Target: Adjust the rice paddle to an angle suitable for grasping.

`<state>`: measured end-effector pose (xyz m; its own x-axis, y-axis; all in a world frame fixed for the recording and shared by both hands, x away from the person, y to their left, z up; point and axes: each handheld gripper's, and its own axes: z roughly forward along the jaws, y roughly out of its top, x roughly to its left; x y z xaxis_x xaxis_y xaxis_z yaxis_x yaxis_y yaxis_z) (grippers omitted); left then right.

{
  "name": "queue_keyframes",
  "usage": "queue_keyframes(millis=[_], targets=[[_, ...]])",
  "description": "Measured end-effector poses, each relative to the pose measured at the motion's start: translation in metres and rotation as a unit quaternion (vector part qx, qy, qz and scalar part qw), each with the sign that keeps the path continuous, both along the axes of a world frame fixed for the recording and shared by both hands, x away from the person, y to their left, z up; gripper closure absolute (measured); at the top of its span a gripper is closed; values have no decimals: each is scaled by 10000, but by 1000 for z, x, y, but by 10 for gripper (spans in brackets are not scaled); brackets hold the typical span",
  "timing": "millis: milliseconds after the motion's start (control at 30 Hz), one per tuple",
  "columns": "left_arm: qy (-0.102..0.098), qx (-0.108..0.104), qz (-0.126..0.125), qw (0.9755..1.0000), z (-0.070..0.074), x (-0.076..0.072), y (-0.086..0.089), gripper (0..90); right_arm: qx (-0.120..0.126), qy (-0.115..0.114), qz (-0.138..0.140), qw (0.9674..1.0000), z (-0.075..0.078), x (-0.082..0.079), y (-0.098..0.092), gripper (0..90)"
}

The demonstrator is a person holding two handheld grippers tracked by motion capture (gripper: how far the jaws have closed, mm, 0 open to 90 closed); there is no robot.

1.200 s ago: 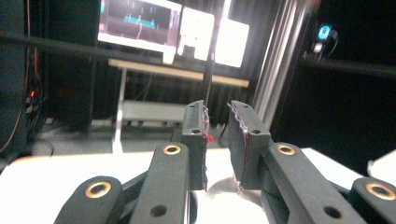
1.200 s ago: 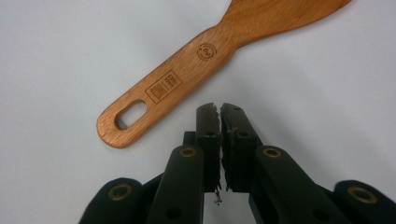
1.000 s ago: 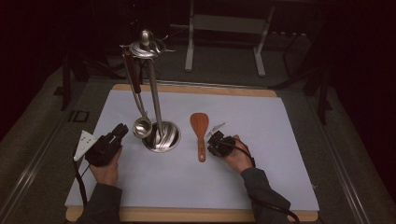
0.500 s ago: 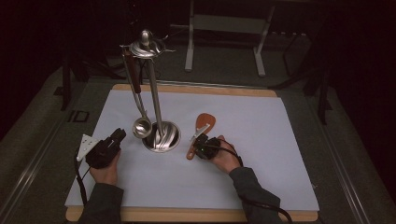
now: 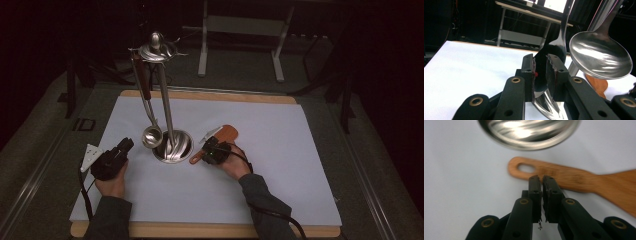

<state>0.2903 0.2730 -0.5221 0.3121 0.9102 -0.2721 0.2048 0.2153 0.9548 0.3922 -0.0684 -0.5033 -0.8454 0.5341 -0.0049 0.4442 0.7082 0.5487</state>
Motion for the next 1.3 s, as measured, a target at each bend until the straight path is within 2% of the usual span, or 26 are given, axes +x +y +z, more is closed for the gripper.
queue_keyframes(millis=[67, 233, 367, 433, 633, 700, 933, 1000, 1100, 1167, 1233, 1300], targets=[[16, -10, 4, 10000, -1, 1, 0, 769, 128, -100, -131, 9998, 6, 6, -8, 846], [26, -19, -15, 10000, 0, 0, -1, 769, 196, -215, -500, 9983, 12, 22, -18, 845], [25, -55, -11, 10000, -1, 0, 0, 769, 314, -268, -852, 9955, 10, 37, -25, 898], [32, -63, -15, 10000, -1, 0, 0, 769, 430, -206, -1076, 9930, 6, 46, -26, 900], [38, -94, -30, 9999, -1, 0, 1, 769, 453, -193, -1234, 9911, -1, 57, -20, 900], [27, -118, -24, 9999, -1, -1, 2, 769, 336, -180, -1299, 9908, -7, 63, -13, 900], [22, -155, -24, 9999, -1, -1, 3, 769, 288, -147, -1425, 9893, -16, 72, -6, 900], [18, -165, -22, 9999, -1, -1, 4, 769, 115, -254, -1472, 9887, -16, 75, -4, 900], [14, -170, -19, 9999, -1, -2, 4, 769, -72, -266, -1546, 9876, -14, 76, -7, 900], [10, -176, -15, 9998, -1, -2, 4, 769, -111, -269, -1551, 9875, -14, 76, -8, 900], [11, -174, -13, 9998, -1, -2, 4, 769, -342, -333, -1524, 9872, -12, 74, -13, 900], [17, -166, -16, 9999, -1, -2, 4, 769, -384, -333, -1508, 9873, -12, 73, -16, 900]])
